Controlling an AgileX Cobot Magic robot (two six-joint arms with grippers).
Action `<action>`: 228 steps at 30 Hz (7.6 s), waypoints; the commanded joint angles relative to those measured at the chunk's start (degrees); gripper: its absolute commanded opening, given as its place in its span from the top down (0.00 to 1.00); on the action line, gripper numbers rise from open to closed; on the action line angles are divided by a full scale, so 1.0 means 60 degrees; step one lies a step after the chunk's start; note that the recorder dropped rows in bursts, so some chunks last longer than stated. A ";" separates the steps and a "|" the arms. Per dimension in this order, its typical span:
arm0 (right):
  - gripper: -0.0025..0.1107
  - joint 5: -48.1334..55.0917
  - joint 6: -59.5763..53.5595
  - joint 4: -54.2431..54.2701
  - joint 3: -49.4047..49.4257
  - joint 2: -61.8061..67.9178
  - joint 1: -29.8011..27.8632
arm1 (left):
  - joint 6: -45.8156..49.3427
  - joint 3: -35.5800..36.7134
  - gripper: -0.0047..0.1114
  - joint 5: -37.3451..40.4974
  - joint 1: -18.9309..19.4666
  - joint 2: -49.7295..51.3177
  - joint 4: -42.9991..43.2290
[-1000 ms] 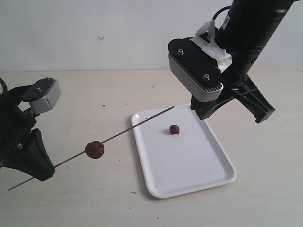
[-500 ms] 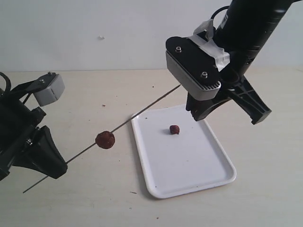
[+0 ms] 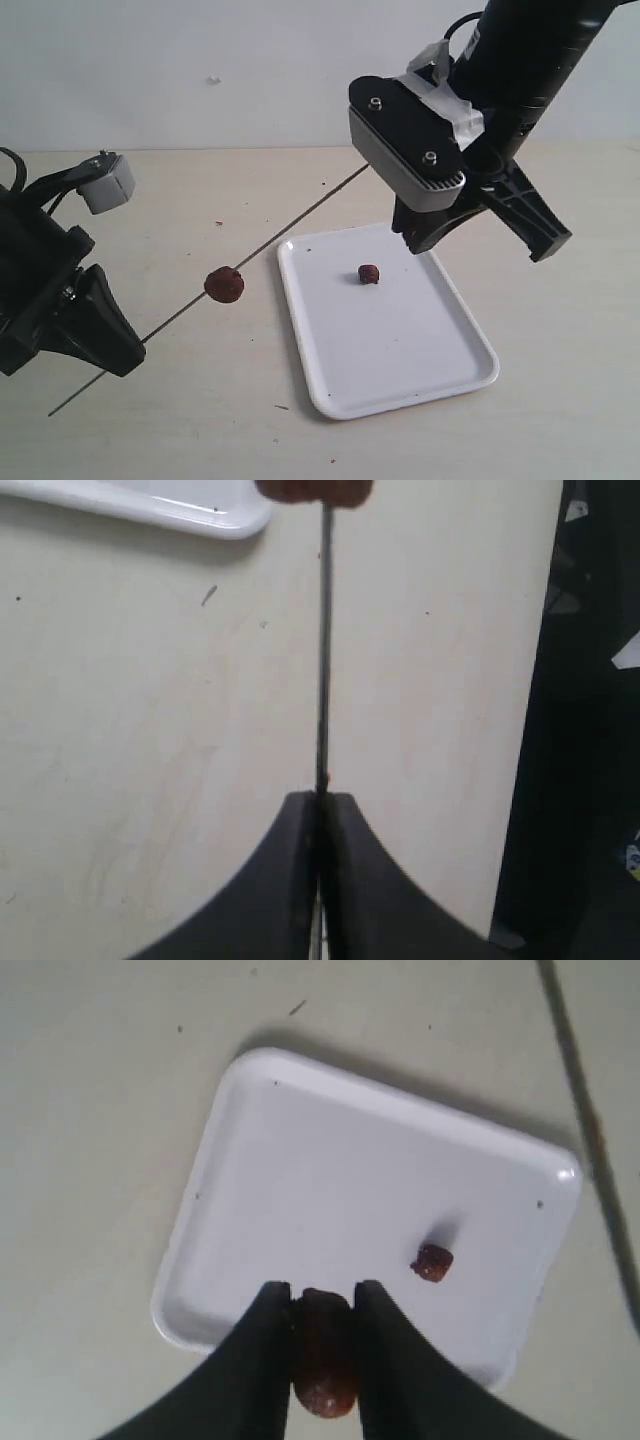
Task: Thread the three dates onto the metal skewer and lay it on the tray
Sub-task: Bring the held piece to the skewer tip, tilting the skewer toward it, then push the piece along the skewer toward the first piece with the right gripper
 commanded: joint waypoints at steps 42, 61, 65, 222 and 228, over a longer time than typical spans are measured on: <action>0.79 -0.0911 -0.0184 -0.1951 -0.0020 -0.0050 0.0004 | -0.2088 0.0283 0.96 0.0002 -0.1244 0.0042 -0.0997; 0.79 -0.1194 -0.0427 -0.1780 -0.0020 -0.0073 0.0004 | -0.3132 0.0087 0.96 0.0002 -0.2201 0.0042 -0.0524; 0.79 -0.1194 -0.0448 -0.1782 -0.0020 -0.0175 0.0004 | -0.3292 0.0087 0.96 0.0002 -0.2201 0.0042 -0.0524; 0.79 -0.0697 0.1810 0.1678 -0.0020 -0.0583 0.1943 | -0.4832 -0.0801 0.96 0.0002 -0.2201 0.0389 -0.2738; 0.79 -0.0759 0.1810 0.1640 -0.0020 -0.0583 0.1943 | -0.4855 -0.0801 0.96 0.0002 -0.2201 0.0389 -0.2738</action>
